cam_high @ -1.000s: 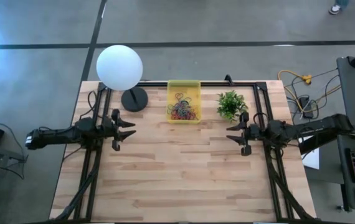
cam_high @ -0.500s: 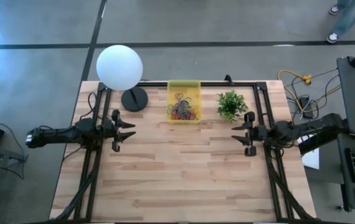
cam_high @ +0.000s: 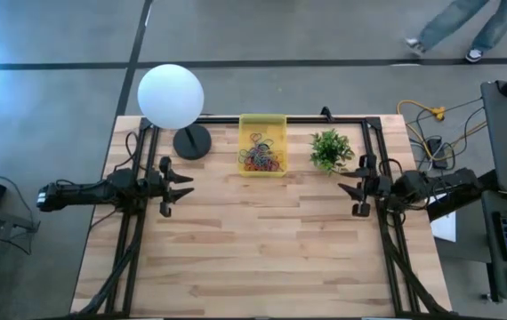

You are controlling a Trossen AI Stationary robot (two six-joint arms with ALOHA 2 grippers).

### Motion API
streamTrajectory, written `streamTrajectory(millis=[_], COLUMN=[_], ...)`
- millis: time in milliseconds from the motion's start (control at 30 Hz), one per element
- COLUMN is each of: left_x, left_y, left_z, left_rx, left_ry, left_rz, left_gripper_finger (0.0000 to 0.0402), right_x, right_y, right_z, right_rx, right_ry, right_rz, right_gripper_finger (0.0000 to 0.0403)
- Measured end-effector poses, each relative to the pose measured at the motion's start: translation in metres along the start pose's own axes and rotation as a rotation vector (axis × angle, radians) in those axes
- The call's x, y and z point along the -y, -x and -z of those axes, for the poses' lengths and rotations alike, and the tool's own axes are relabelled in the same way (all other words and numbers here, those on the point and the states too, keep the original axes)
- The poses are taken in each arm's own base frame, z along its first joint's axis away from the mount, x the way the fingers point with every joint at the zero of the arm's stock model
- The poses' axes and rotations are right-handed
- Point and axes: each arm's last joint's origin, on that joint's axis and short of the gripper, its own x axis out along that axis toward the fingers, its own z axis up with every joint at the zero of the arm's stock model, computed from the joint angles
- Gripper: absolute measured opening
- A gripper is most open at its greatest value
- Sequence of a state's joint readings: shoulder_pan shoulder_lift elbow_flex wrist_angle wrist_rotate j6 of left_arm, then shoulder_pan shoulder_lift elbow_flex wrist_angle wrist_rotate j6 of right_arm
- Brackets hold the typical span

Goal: Pick and place rubber bands into bin
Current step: Return to Home Position

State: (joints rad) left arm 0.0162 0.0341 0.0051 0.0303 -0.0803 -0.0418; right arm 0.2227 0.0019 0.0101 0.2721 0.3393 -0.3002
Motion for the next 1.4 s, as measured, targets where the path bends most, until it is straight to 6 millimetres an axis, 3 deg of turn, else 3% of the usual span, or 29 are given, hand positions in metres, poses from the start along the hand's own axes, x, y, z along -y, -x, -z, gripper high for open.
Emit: streamTrajectory(millis=[533, 667, 1400], left_x=[0.0, 0.001, 0.001], left_y=[0.0, 0.0, 0.0], left_z=[0.0, -0.001, 0.001], left_rx=[0.0, 0.006, -0.007], left_ry=[-0.107, -0.127, -0.128], left_rz=[0.008, 0.018, 0.027], left_gripper_finger=[0.0129, 0.0129, 0.0129], right_x=[-0.011, -0.014, -0.001], right_y=[0.003, 0.004, 0.001], right_z=[0.02, 0.019, 0.023], right_rx=[-0.187, -0.156, -0.194], right_ry=[-0.051, -0.043, -0.041], right_rz=[-0.252, -0.357, -0.331], right_gripper_finger=[0.0128, 0.0128, 0.0128])
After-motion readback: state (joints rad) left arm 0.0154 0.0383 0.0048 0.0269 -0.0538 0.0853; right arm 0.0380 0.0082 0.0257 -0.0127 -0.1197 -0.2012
